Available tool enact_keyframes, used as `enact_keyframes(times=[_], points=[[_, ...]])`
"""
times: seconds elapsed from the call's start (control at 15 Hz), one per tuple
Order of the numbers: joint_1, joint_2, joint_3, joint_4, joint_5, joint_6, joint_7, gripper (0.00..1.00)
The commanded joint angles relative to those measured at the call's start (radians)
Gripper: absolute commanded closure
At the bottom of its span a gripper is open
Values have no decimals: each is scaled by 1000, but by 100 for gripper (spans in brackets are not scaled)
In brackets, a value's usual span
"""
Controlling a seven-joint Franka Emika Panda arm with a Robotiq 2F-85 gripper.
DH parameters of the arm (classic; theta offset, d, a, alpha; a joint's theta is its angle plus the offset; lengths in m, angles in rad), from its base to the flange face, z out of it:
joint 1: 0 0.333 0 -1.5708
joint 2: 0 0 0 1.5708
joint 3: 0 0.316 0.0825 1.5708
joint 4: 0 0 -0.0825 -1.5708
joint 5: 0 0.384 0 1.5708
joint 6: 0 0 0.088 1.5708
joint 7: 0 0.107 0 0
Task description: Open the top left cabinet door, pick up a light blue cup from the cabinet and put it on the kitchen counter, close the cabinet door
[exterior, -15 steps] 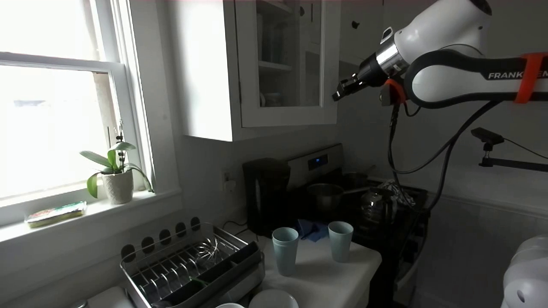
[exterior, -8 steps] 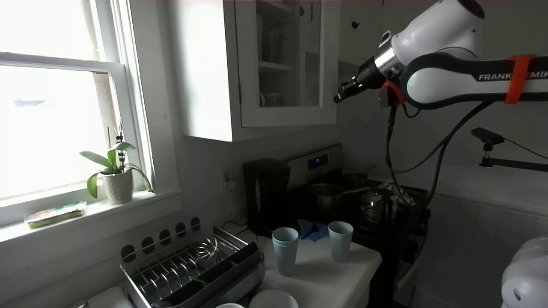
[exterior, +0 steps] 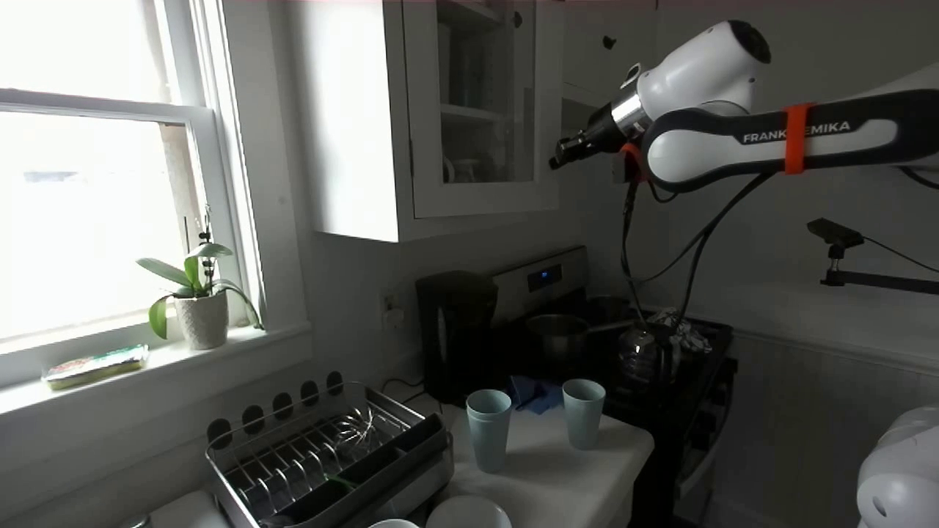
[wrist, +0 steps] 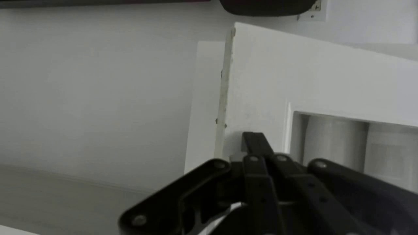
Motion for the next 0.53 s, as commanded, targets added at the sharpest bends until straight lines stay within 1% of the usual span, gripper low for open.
enact_keyframes(times=[0.0,0.13,0.33,0.47], points=[[-1,132,-18,95,23,95,-5,100],[5,177,-25,125,31,111,-8,100],[-12,226,-21,170,22,92,7,100],[7,255,-35,199,30,94,-7,100]])
